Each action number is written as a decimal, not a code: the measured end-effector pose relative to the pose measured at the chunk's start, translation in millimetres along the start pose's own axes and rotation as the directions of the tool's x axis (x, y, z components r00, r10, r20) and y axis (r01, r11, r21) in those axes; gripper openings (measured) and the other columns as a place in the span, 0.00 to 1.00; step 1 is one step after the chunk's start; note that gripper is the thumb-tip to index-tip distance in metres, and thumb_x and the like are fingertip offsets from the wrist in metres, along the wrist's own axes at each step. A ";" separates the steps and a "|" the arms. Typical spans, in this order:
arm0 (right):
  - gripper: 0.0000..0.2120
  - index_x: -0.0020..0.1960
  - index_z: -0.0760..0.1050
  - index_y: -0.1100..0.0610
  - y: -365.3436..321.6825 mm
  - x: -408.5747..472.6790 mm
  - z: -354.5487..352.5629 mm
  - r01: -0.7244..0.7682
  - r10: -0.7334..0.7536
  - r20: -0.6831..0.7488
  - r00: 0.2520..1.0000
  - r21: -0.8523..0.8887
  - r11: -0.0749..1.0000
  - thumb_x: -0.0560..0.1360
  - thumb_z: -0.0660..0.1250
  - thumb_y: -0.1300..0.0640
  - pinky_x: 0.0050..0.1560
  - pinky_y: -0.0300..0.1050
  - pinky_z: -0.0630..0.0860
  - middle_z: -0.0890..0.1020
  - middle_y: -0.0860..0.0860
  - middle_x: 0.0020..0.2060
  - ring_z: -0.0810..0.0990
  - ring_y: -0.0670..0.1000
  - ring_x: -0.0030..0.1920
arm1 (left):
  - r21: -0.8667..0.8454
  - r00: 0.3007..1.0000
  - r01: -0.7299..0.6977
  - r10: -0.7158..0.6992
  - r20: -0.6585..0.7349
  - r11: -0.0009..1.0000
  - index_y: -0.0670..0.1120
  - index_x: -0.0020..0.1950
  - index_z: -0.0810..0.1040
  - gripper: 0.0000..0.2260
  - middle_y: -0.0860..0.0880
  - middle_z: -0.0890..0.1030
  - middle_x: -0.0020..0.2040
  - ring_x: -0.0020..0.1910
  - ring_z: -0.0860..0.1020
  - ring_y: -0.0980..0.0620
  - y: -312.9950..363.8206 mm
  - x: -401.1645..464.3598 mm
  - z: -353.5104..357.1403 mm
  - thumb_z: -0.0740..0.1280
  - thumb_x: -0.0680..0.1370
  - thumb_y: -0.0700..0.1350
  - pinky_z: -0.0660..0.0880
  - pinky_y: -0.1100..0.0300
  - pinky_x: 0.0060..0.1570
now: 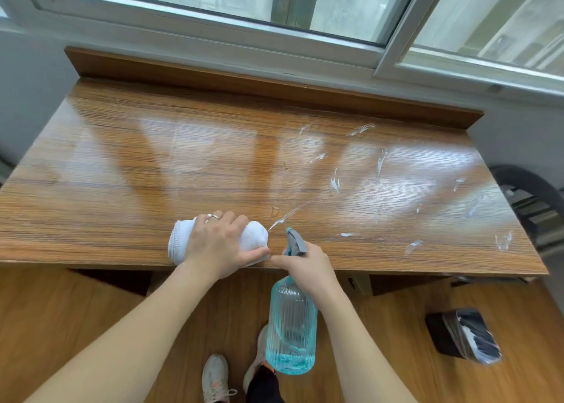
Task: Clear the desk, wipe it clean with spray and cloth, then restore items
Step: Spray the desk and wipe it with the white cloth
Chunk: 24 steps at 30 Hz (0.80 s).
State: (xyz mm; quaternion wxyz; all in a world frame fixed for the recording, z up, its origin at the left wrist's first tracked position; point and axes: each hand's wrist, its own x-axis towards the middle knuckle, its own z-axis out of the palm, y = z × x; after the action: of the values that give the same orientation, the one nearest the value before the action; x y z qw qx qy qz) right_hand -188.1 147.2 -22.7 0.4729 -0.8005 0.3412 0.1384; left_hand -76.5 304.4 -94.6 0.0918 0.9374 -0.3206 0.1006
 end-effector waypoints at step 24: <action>0.07 0.45 0.77 0.59 -2.2 6.2 -25.9 -0.009 0.011 -0.092 0.996 0.017 1.000 0.72 0.70 0.55 0.40 0.49 0.71 0.77 0.51 0.37 0.72 0.50 0.37 | -0.019 0.999 -0.034 0.034 0.014 0.999 0.47 0.42 0.76 0.31 0.47 0.79 0.39 0.41 0.79 0.42 41.8 25.3 8.2 0.57 0.66 0.75 0.70 0.48 0.44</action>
State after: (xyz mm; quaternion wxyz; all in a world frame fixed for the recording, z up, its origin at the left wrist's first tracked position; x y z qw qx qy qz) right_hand -184.7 123.2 -11.2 0.4625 -0.8004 0.3677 0.1009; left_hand -81.7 255.2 -91.7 0.0964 0.9317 -0.3379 0.0923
